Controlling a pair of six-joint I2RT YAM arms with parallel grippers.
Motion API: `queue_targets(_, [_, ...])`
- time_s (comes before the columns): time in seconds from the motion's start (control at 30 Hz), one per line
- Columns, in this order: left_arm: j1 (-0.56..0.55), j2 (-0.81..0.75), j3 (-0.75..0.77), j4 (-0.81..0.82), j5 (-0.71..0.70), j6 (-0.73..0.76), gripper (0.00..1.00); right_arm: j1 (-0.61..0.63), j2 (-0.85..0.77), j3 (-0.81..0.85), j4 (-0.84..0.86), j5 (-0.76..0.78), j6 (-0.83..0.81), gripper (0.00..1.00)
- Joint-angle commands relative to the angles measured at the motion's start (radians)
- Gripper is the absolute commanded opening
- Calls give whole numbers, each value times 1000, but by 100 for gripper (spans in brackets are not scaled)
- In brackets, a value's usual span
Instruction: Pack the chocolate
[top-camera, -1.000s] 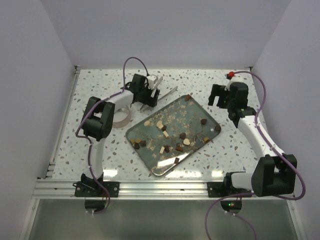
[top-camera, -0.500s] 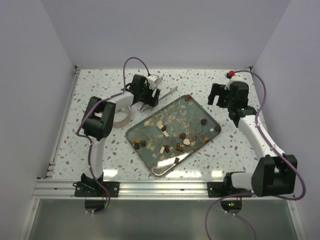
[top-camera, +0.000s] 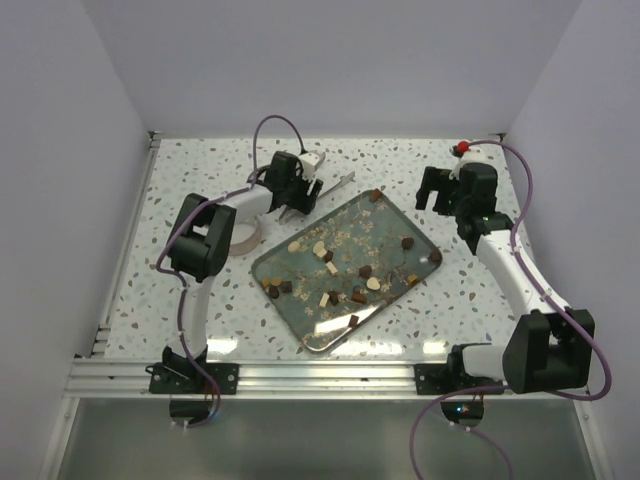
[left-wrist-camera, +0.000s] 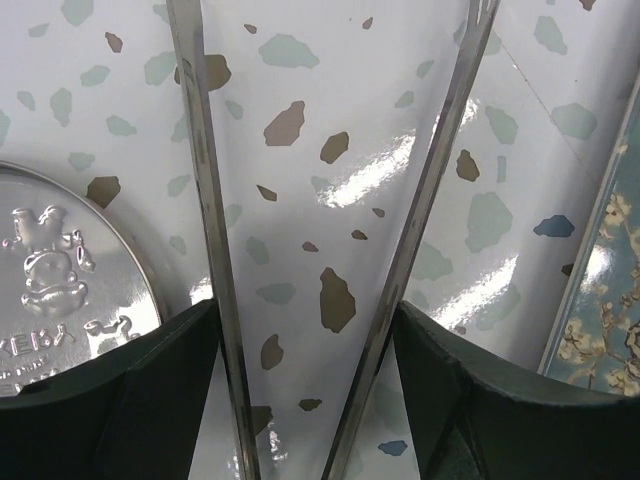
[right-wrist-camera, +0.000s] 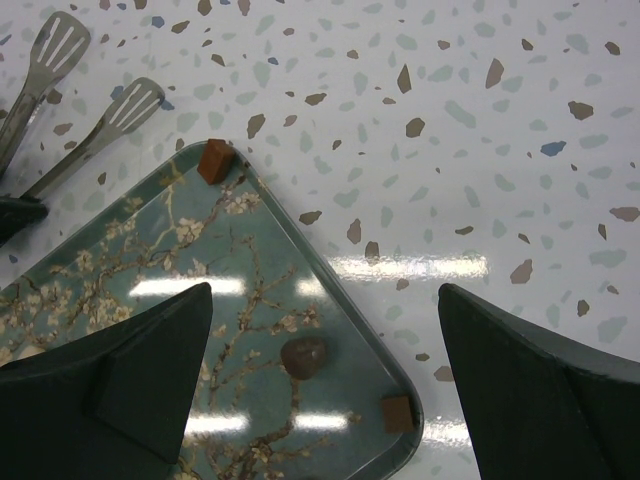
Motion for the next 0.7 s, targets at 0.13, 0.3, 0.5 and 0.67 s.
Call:
queue_targets(0.13, [-20, 55, -12, -50, -76, 7, 66, -1, -26, 29, 18, -5, 8, 98])
queue_targets(0.3, [-21, 30, -24, -52, -98, -7, 57, -2, -25, 29, 19, -5, 8, 98])
queue_targets(0.5, [-21, -78, -7, -93, -66, 11, 52, -4, -10, 29, 32, -5, 21, 98])
queue_targets(0.67, [-21, -141, -12, -150, -50, 17, 50, -2, 7, 32, 56, -36, 43, 98])
